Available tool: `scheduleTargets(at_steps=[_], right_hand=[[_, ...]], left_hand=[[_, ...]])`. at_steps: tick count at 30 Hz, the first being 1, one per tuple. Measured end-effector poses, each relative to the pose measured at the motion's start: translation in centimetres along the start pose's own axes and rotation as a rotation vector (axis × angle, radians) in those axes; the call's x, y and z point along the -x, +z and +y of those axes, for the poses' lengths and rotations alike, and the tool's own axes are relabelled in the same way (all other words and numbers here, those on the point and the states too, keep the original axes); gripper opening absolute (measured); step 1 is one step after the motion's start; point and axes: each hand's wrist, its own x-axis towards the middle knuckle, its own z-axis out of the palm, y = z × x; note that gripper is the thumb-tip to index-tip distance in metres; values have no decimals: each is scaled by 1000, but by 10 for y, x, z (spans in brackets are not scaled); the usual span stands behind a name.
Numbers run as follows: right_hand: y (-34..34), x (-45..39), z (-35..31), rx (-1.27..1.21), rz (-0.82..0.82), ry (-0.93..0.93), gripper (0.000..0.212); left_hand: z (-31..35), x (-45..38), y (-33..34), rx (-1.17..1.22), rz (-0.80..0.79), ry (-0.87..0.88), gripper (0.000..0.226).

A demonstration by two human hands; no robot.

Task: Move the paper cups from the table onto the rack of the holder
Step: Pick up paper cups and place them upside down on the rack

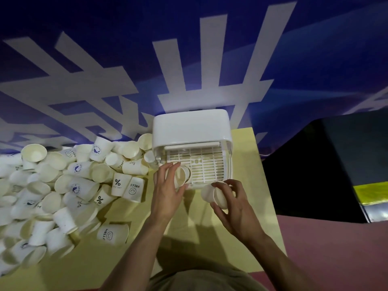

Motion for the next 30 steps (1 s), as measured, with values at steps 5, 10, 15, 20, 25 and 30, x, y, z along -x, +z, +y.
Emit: scheduleTargets(at_steps=[5,10,15,20,25,30], right_hand=[[-5,-7,13,-8,-22,6,48],[-7,-16,24,13,-47,-23,52],[-10,-28,28,42,-85,-64,57],[-17,-46,9,1,-70,-95,57],[-7,-64,-28,-27,-82,-202,58],[10,-80,-58,57,-143,-329,61]], left_hand=[[-3,-6,17,-11,-93,-93,75],[-12,-16,25,59,-142,-190,82],[-15,-24,25,60,-155,-220,86],[-14,-8,20,71,-138,-238,96],[-15,18,6,113,-45,-231,80],[-24,43,-7,91,-20,-222,71]])
